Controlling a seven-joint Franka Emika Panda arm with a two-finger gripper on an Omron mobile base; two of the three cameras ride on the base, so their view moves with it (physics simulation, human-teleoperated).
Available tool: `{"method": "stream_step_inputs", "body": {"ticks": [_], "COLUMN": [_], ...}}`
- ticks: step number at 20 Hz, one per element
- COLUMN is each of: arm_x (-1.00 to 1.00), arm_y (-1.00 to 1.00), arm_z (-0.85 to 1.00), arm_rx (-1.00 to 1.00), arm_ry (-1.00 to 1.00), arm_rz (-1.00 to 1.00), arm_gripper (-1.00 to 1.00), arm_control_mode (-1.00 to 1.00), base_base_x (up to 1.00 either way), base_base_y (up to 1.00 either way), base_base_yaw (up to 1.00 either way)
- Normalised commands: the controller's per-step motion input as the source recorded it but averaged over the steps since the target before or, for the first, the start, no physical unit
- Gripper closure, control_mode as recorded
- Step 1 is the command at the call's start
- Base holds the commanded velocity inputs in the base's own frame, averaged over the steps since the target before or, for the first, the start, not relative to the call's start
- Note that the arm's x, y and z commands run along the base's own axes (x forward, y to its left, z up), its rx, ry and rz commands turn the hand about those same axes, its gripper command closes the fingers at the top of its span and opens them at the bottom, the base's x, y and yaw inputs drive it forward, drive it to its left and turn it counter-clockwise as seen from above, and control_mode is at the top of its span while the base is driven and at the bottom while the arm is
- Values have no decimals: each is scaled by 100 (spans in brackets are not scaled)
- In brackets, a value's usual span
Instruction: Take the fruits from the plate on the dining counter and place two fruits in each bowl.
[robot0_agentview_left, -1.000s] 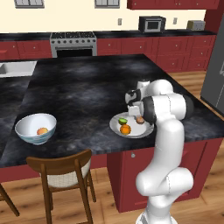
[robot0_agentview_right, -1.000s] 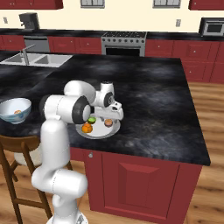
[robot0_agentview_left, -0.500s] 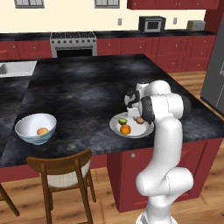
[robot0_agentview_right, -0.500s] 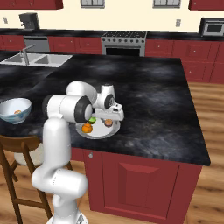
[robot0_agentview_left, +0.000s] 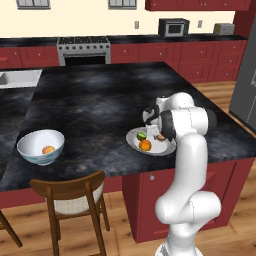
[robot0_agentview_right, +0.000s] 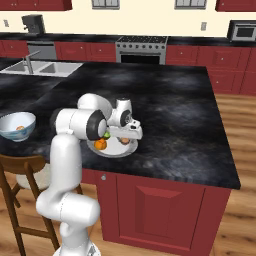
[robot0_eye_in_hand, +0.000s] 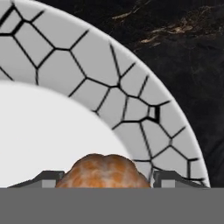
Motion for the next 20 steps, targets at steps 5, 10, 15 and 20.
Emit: {"method": "stream_step_inputs", "body": {"ticks": [5, 10, 15, 20], "arm_x": [-4, -28, -50, -54], "arm_y": [0, 1, 40, 79], "arm_z": [14, 84, 80, 57], "arm_rx": [0, 0, 0, 0], "arm_ry": [1, 0, -5, -5], "arm_rz": [0, 0, 0, 3], "arm_gripper": [100, 100, 100, 100], "arm_control_mode": [-100, -100, -100, -100], "base_base_x": [0, 0, 0, 0], "base_base_y": [0, 0, 0, 0], "base_base_yaw": [0, 0, 0, 0]}}
